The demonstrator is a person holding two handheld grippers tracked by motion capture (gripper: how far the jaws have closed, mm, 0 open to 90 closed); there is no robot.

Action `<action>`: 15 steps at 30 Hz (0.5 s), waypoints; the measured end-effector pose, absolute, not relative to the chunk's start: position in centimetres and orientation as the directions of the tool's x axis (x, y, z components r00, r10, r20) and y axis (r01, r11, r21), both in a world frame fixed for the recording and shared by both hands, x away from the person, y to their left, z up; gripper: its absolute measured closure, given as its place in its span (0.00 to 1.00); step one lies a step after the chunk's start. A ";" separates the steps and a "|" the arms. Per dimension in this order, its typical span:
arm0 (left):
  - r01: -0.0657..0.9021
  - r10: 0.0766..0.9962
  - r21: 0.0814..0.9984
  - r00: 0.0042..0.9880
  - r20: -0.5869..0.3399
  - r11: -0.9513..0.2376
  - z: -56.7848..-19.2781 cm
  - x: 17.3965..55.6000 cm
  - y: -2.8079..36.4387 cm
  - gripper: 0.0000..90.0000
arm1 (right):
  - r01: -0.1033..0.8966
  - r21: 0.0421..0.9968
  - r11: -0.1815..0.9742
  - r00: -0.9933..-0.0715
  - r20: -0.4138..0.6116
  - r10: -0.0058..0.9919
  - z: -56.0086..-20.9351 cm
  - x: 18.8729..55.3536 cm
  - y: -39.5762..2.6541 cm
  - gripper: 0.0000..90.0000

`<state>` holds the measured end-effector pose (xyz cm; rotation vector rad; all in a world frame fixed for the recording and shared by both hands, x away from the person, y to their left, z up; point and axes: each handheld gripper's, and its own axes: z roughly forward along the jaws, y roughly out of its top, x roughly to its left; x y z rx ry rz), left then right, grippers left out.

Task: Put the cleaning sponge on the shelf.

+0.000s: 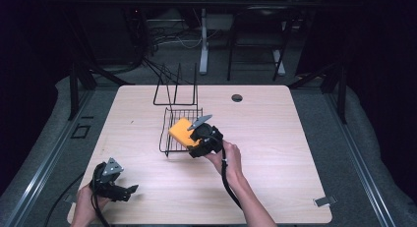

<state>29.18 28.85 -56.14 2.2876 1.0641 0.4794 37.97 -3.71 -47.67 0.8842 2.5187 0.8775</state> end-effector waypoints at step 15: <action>0.582 0.777 0.620 0.625 0.075 -0.527 -56.2 29.2 28.9 0.00 | 0.431 0.640 0.636 -0.755 -0.131 0.643 -48.5 39.3 -2.5 0.36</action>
